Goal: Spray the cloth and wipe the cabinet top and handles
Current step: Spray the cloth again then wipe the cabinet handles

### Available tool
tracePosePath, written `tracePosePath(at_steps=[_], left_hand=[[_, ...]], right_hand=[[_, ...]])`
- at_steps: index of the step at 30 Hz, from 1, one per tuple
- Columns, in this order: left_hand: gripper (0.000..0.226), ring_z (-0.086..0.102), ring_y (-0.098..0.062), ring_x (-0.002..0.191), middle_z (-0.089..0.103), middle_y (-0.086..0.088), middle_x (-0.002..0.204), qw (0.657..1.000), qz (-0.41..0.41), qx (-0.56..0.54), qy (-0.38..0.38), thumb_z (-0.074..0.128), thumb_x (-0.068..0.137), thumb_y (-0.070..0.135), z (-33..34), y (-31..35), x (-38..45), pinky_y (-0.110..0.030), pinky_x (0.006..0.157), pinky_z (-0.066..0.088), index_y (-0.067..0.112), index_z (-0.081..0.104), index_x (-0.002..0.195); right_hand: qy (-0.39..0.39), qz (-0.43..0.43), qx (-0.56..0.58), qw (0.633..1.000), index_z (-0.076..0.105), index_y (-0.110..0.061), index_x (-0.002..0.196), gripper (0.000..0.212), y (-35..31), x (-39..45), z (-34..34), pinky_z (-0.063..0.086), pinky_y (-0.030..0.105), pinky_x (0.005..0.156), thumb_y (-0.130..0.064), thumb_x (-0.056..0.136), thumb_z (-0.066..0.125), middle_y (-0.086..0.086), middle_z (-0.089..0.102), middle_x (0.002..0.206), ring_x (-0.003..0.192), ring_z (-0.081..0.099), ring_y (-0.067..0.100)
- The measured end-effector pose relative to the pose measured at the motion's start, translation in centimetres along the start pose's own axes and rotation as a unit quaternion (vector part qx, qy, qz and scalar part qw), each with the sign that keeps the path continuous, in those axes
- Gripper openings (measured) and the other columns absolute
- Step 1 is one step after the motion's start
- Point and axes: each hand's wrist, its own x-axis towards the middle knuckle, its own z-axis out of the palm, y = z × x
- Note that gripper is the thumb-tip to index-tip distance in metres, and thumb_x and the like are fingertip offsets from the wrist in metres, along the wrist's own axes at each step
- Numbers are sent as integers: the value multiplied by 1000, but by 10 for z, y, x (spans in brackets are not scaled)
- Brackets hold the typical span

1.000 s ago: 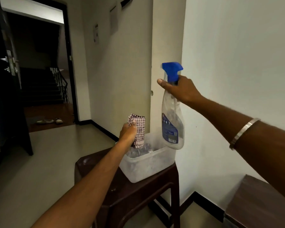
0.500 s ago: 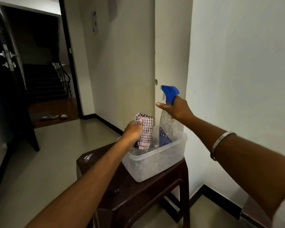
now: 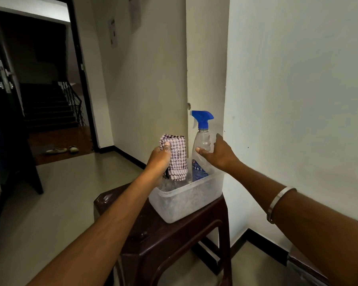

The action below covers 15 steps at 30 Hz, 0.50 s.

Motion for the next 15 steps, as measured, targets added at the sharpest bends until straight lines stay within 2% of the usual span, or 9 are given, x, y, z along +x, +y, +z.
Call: tracePosePath(at_steps=[2,4,6,7,10,11,12,14,15], left_hand=[[50,59,-20,107,53,-9,139,1000,7,-17,4,34,101,47,2,7,-9,-32,89,45,13,46,136],[37,63,-15,90,64,-5,120,999,23,-45,-4,34,101,47,5,15,-19,-28,76,50,20,54,118],[31,66,-11,78,69,2,97,997,35,-69,-15,35,100,47,11,25,-34,-24,61,50,24,55,100],[30,67,-10,76,69,4,92,996,42,-77,-26,36,100,46,16,30,-42,-23,58,51,25,56,95],[23,65,-4,74,68,9,93,992,78,-76,-66,37,101,44,37,42,-70,-17,53,53,28,55,99],[25,66,-4,78,70,6,99,989,91,-75,-89,37,101,43,46,46,-82,-18,57,53,28,55,106],[29,68,-8,86,70,2,107,985,107,-74,-112,36,101,42,58,48,-93,-23,66,56,26,56,115],[37,67,-16,99,68,-2,117,978,130,-58,-151,36,101,42,83,49,-114,-33,85,54,21,54,125],[39,65,-18,101,67,-2,117,976,135,-49,-163,36,101,44,96,48,-125,-34,89,52,20,54,124]], right_hand=[[27,-12,13,999,23,-15,147,77,-1,-13,-8,40,47,108,-51,88,56,10,38,149,133,42,32],[72,-20,28,997,29,-16,145,67,0,-29,-17,39,47,108,-48,91,52,9,37,148,133,42,31],[115,-20,51,992,33,-14,142,59,2,-47,-27,41,40,105,-43,94,51,10,35,146,130,43,28],[126,-26,65,990,36,-13,141,54,5,-56,-34,43,34,101,-39,95,51,10,36,144,127,46,26],[126,-57,93,986,47,-12,134,42,15,-82,-56,43,17,85,-31,97,50,7,49,134,111,54,15],[121,-64,106,985,49,-13,132,39,19,-92,-65,44,16,82,-29,97,50,6,54,130,107,55,13],[110,-66,124,984,50,-14,131,37,23,-102,-75,48,19,83,-28,97,50,6,58,125,105,57,14],[85,-57,178,979,51,-13,130,34,32,-122,-92,54,35,89,-23,98,47,8,61,119,105,61,20],[79,-50,200,975,51,-12,129,31,39,-132,-101,55,39,90,-19,99,45,9,62,117,105,62,21]])
